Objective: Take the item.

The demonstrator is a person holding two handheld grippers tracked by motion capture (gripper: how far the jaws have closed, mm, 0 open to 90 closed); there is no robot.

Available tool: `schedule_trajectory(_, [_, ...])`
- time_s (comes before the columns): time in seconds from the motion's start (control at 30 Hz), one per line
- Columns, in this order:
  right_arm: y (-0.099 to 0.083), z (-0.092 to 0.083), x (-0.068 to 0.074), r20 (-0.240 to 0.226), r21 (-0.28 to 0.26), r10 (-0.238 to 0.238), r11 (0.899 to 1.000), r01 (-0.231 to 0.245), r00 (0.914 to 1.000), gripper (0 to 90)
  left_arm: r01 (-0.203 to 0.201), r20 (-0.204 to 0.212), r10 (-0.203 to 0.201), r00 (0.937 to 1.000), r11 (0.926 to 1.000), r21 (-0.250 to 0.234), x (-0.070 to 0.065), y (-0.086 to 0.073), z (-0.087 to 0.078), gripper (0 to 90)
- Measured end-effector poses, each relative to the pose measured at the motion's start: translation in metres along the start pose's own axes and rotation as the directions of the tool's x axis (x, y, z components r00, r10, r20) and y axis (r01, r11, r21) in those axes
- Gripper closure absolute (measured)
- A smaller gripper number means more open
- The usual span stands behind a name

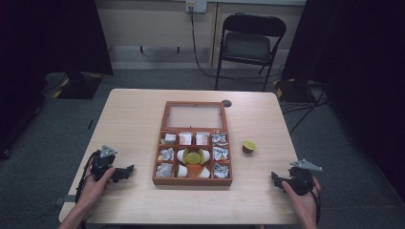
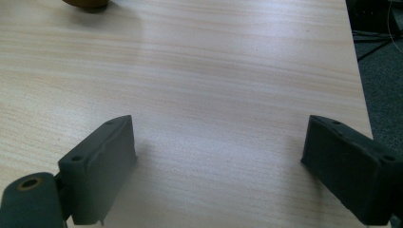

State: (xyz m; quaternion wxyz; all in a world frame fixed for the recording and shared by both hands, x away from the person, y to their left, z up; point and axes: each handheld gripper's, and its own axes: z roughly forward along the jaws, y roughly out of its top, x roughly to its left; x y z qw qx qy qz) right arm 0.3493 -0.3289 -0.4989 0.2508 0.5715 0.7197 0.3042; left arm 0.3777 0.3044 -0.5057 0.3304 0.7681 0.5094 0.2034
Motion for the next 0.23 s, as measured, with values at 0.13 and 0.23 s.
schedule_trajectory(0.13, [-0.0001,0.0,0.0003,0.003,0.0,0.002,1.0,-0.002,1.0,9.7,0.0,0.0,0.0,1.0,1.0,0.0,0.0,0.0,0.0,0.0])
schedule_trajectory(0.23, [-0.0004,-0.0003,0.001,0.009,0.0,0.008,1.0,-0.008,0.9999,9.8,0.0,0.0,0.0,1.0,1.0,0.0,0.0,0.0,0.0,0.0])
